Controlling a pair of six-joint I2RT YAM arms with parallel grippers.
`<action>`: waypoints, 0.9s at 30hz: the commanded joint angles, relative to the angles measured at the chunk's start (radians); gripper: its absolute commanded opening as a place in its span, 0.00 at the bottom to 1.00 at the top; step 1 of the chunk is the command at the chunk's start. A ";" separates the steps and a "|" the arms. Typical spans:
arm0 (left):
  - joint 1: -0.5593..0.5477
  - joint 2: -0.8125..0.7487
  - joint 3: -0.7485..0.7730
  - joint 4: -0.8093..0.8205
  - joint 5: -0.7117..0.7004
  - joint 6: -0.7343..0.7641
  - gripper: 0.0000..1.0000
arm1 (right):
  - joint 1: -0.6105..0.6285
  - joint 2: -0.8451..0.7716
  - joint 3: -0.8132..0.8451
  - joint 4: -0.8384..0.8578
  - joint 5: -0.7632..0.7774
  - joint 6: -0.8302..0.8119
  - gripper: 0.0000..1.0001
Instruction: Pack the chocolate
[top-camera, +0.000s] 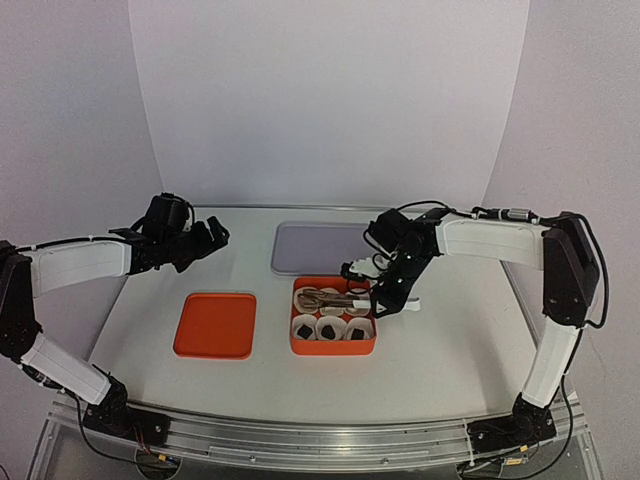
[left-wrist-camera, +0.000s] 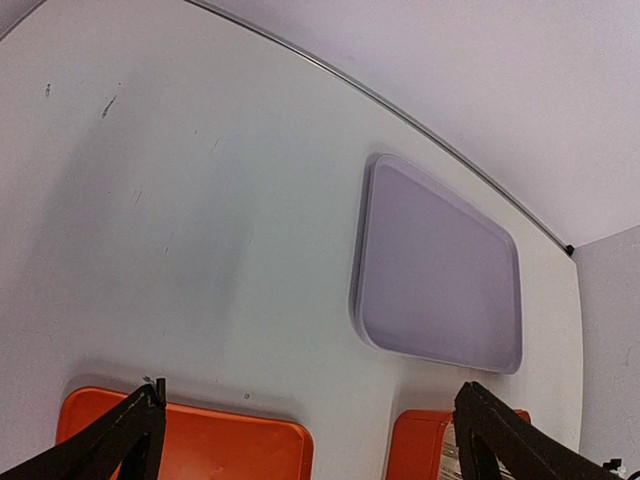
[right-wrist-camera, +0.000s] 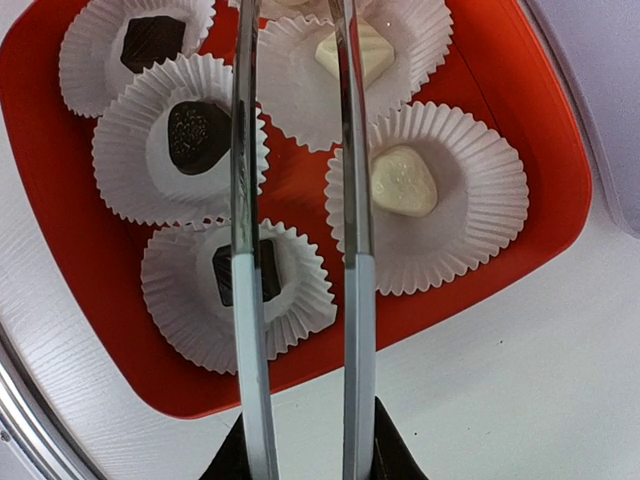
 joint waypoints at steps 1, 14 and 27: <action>0.005 -0.032 0.005 0.014 0.003 0.003 1.00 | 0.009 0.000 0.045 0.019 -0.002 0.000 0.26; 0.005 -0.026 0.007 0.021 0.010 0.008 1.00 | 0.012 -0.023 0.045 0.017 0.012 0.002 0.28; 0.005 0.003 0.016 0.040 0.032 0.007 1.00 | 0.013 -0.205 -0.029 0.018 -0.004 0.023 0.28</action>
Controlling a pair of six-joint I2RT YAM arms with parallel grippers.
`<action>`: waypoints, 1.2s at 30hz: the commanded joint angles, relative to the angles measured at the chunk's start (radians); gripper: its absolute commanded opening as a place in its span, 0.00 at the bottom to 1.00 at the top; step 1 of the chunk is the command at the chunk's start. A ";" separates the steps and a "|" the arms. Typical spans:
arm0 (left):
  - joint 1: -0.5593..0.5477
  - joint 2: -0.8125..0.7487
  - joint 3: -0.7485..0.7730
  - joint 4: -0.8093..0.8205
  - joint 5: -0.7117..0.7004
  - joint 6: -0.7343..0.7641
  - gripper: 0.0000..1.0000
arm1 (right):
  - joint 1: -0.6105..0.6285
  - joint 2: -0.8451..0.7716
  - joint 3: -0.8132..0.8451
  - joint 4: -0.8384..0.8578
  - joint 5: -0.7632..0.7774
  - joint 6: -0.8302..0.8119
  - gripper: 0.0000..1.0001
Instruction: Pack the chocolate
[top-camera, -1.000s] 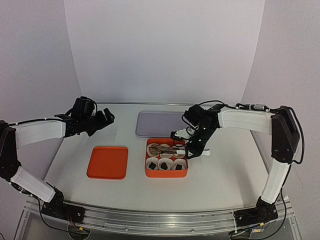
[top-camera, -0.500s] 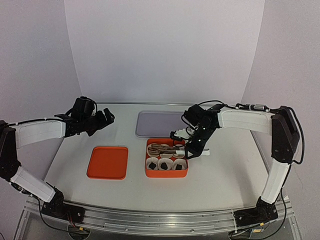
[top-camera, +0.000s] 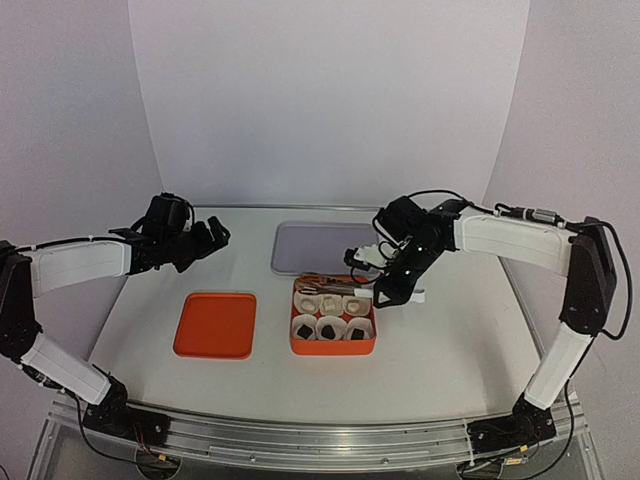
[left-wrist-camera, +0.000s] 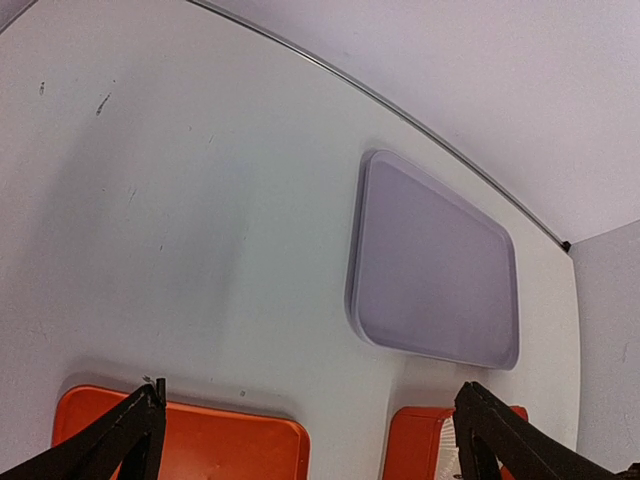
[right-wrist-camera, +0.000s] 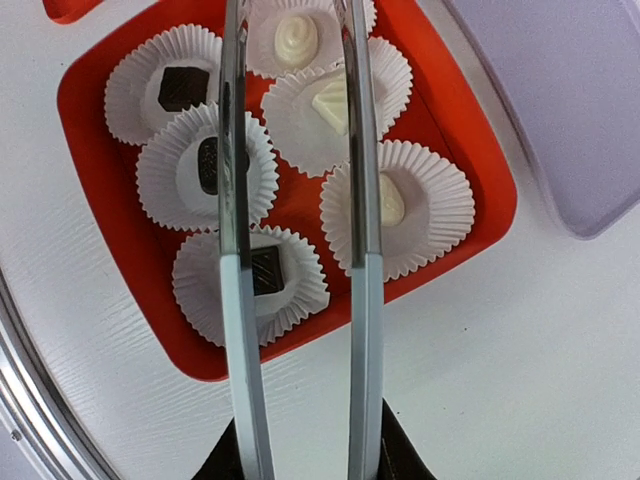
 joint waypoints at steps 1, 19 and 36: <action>0.005 0.007 0.018 0.040 0.023 0.005 1.00 | 0.006 -0.128 -0.028 0.017 -0.007 0.017 0.28; 0.005 0.026 0.030 0.011 0.004 -0.009 1.00 | -0.021 -0.331 -0.176 0.136 0.718 0.755 0.25; 0.005 0.074 0.084 -0.209 -0.054 -0.036 1.00 | -0.155 -0.041 -0.273 0.204 0.691 1.148 0.29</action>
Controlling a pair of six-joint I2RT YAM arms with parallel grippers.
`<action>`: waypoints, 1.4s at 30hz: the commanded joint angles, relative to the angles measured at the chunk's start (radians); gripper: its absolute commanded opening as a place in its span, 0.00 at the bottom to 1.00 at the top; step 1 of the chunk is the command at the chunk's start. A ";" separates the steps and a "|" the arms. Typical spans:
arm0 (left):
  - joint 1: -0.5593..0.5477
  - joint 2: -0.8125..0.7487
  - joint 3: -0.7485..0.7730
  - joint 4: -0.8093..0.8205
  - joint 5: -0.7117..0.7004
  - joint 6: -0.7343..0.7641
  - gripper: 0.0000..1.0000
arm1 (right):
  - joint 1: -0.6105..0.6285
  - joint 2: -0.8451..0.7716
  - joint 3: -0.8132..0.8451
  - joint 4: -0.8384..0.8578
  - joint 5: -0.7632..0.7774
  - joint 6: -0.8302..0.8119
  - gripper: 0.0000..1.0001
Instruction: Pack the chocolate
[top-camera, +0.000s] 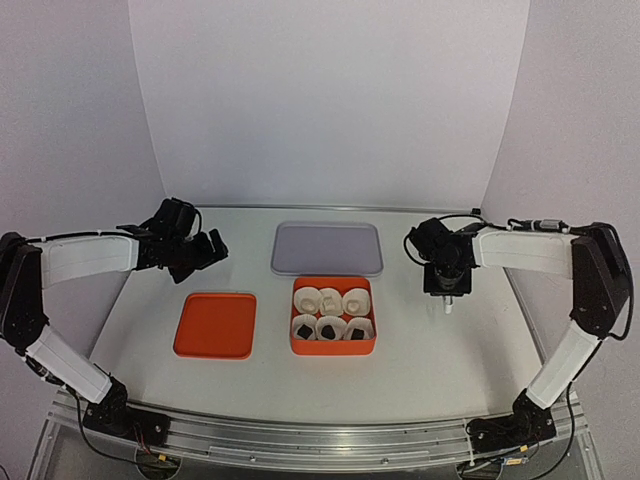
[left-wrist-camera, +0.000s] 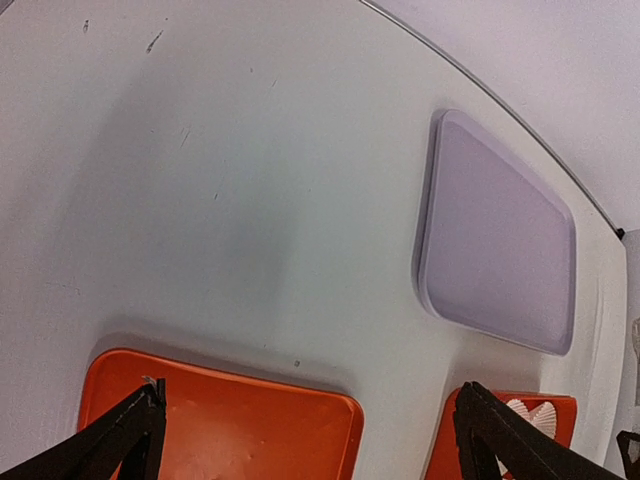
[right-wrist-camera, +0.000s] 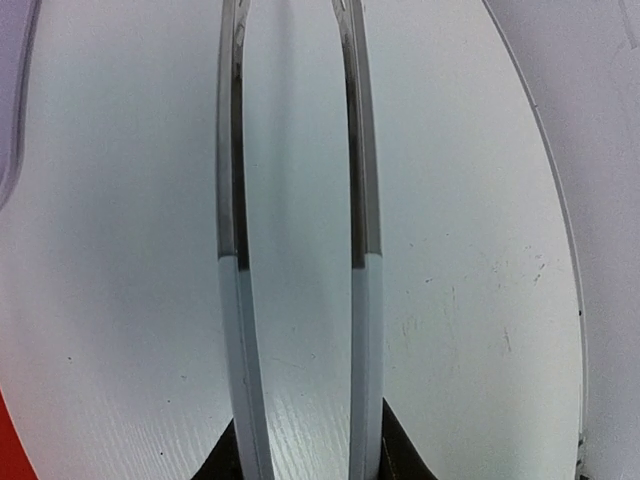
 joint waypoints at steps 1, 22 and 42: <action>0.006 0.013 0.044 -0.070 -0.027 -0.018 1.00 | 0.006 0.078 0.005 0.070 0.014 0.116 0.29; 0.108 0.044 0.024 -0.413 0.021 -0.035 0.99 | -0.027 0.249 -0.031 0.136 -0.133 0.191 0.49; 0.174 0.133 -0.034 -0.444 0.118 0.048 0.63 | -0.028 -0.022 -0.011 0.140 -0.188 -0.031 0.88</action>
